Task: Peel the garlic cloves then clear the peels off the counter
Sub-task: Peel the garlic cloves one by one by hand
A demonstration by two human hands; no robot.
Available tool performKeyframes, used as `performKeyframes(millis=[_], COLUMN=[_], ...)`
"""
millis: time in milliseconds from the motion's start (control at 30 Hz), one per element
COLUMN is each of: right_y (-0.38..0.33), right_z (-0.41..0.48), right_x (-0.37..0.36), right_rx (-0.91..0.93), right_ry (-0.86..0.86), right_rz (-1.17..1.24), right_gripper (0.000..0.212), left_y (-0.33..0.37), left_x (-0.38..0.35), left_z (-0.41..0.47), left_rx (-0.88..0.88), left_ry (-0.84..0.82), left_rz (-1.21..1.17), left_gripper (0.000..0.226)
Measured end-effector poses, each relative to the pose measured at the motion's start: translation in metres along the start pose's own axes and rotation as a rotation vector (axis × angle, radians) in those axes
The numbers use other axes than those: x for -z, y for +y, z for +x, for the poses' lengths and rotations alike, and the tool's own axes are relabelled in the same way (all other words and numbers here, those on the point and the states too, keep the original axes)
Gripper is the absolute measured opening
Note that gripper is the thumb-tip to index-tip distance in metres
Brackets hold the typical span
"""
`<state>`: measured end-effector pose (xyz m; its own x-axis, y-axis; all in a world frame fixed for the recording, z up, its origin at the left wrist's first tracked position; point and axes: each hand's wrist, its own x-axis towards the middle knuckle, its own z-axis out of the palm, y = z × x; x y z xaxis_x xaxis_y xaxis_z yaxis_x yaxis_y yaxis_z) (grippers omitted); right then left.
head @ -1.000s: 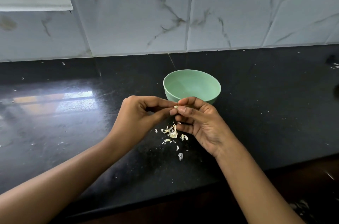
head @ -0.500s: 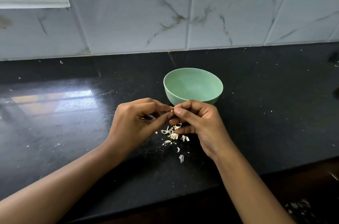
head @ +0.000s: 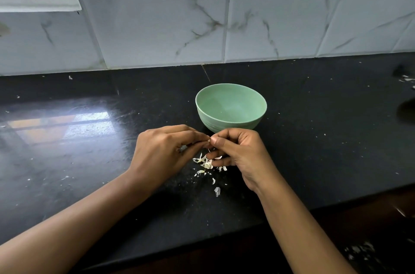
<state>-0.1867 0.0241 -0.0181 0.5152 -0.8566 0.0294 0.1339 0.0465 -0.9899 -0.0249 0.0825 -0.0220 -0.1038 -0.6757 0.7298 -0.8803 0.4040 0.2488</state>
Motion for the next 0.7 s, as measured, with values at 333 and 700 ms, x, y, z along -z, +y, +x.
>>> performKeyframes(millis=[333, 700], right_y=[0.0009, 0.0029], right_z=[-0.001, -0.0027], right_x=[0.003, 0.0051], right_rx=[0.005, 0.078], right_ry=[-0.031, -0.11], right_rz=[-0.048, -0.051], right_gripper=[0.011, 0.013], left_y=[-0.0034, -0.0014], left_x=[-0.001, -0.0022], left_z=[-0.0006, -0.0015], left_rx=[-0.011, 0.059], left_ry=[-0.052, -0.006], left_rz=[-0.024, -0.09], left_gripper=[0.017, 0.018])
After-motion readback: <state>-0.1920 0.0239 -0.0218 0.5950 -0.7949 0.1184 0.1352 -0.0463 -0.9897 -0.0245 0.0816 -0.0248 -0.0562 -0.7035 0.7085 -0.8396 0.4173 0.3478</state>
